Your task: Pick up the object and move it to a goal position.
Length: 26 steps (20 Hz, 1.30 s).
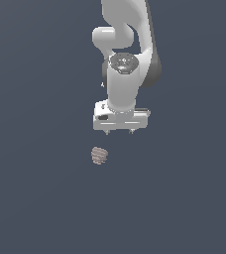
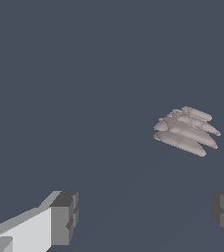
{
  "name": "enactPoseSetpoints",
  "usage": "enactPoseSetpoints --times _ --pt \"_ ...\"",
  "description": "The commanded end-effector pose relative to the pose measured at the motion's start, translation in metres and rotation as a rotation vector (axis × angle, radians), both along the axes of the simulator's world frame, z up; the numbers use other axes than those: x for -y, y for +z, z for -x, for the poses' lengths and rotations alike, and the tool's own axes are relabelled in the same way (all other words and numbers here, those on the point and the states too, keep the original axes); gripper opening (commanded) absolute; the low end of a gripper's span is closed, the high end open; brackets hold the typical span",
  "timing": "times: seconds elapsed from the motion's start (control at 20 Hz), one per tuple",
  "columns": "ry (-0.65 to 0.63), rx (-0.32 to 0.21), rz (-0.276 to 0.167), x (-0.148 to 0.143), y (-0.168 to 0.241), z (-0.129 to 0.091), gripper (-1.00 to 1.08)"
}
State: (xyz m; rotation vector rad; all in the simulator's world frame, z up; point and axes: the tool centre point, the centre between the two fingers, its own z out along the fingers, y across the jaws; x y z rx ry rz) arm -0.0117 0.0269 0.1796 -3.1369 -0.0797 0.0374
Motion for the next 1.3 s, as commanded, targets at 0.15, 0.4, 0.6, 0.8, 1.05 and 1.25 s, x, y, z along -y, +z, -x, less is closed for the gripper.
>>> enactPoseSetpoints --times 0.15,0.4,0.6,0.8,1.05,1.25 --pt "0.024 0.0 0.0 0.002 -0.002 -0.001 1.0" --pt "0.077 0.001 0.001 0.006 -0.005 -0.003 1.0" --pt "0.14 0.002 0.001 0.01 -0.009 -0.006 1.0" --pt "0.22 0.003 0.001 0.017 -0.014 -0.01 1.0" --pt "0.34 0.004 0.001 0.026 -0.022 -0.015 1.0" --pt "0.437 0.005 0.0 0.033 -0.028 -0.018 1.0"
